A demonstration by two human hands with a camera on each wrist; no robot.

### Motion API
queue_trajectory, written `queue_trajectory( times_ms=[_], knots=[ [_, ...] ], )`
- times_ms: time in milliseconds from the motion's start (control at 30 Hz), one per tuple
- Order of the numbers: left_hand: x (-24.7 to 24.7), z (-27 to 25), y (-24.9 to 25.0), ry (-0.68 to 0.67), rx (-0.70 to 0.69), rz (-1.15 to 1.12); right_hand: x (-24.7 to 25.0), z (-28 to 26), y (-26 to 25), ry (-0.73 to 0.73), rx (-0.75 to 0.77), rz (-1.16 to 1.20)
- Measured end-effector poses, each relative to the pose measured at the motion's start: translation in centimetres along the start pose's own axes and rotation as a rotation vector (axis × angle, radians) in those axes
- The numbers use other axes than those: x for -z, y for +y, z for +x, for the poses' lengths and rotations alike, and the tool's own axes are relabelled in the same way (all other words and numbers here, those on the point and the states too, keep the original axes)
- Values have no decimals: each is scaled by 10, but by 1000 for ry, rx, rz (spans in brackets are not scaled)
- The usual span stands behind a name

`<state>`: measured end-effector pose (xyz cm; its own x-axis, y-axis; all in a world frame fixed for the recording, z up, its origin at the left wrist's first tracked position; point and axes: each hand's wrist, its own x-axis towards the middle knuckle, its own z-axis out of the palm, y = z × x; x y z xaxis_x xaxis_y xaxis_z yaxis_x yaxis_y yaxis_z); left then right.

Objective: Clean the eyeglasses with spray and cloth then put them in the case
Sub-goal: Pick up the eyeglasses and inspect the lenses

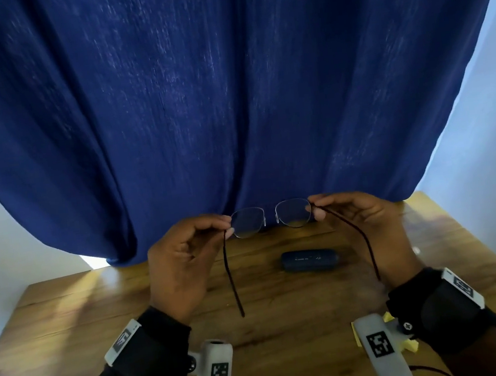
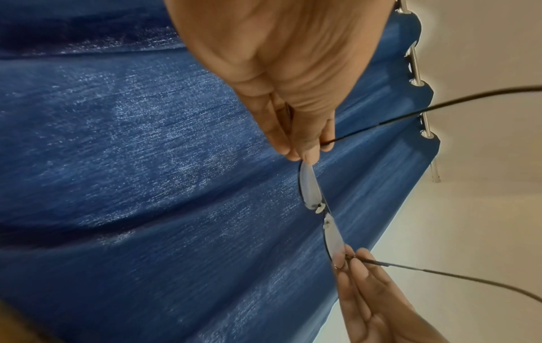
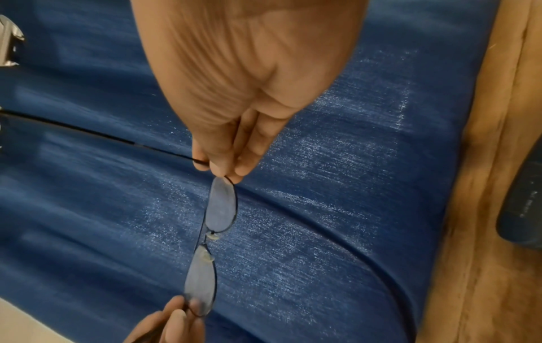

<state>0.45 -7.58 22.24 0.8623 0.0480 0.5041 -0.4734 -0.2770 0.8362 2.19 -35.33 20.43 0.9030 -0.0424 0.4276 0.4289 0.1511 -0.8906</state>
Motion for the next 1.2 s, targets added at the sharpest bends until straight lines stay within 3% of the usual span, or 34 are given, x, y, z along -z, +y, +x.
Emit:
queue_trajectory(
  times_ms=[133,333,633,833,933,1067,1200],
  knots=[
    [12,2,-1,7,-29,7,-18,-4,-2,13,32,37],
    [37,1,-1,-22,13,15,-41,-17,-5,63,-58,-132],
    [61,-8,-17,-64,39,2,-71,-40,1,139,-126,-169],
    [56,-8,-22,-72,93,-31,-69,-44,9,182,-170,-78],
    [45,-8,-22,-89,231,-150,-63,-41,15,163,-338,42],
    [27,-10,-30,-102,502,-390,-49,-39,30,143,-682,289],
    [2,-22,-47,-123,609,-442,-38,-37,56,154,-879,451]
  ],
)
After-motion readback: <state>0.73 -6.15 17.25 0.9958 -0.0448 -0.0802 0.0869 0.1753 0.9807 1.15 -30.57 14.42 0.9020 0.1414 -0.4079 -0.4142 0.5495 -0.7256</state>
